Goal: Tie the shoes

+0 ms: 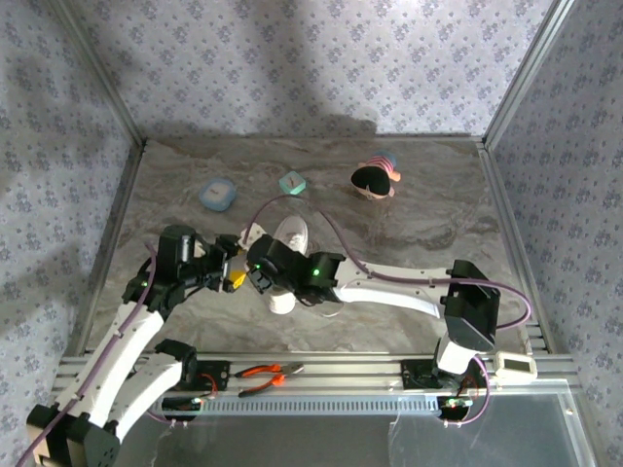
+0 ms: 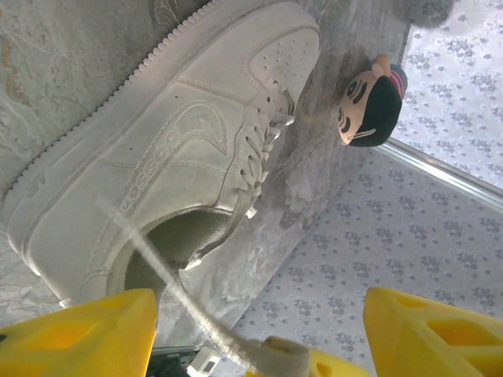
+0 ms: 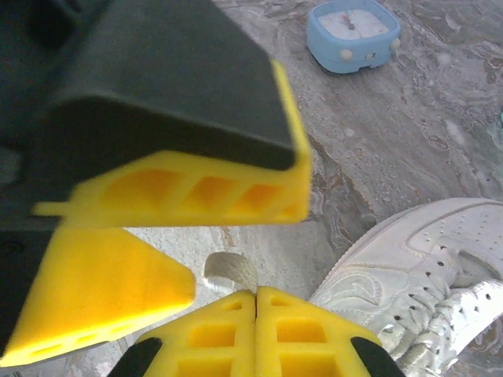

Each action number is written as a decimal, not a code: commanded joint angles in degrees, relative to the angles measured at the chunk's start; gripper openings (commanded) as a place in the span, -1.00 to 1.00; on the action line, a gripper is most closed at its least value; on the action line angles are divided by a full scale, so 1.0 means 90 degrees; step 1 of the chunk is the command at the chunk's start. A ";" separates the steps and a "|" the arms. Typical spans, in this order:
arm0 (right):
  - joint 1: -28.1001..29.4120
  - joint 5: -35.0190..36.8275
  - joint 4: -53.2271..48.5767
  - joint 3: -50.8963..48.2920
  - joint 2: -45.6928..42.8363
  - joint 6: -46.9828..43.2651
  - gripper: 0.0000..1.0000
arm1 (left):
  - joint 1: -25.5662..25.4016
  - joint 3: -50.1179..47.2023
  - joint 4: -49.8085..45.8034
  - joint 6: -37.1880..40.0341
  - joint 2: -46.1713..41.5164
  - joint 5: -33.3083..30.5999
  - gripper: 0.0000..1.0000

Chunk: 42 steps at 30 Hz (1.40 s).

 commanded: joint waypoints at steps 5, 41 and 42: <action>0.0106 0.0030 0.0806 -0.0183 -0.0032 0.0112 -1.00 | -0.0055 -0.0106 0.0484 -0.0314 0.0049 -0.0093 0.20; -0.1919 -0.3740 0.3293 -0.3116 -0.2467 -0.4349 0.34 | 0.0479 0.1851 -0.2131 1.1979 0.0498 0.3672 -1.00; -0.1892 -0.3654 0.3352 -0.3065 -0.2389 -0.4451 0.34 | 0.0460 0.1856 -0.2136 1.1986 0.0515 0.3647 -1.00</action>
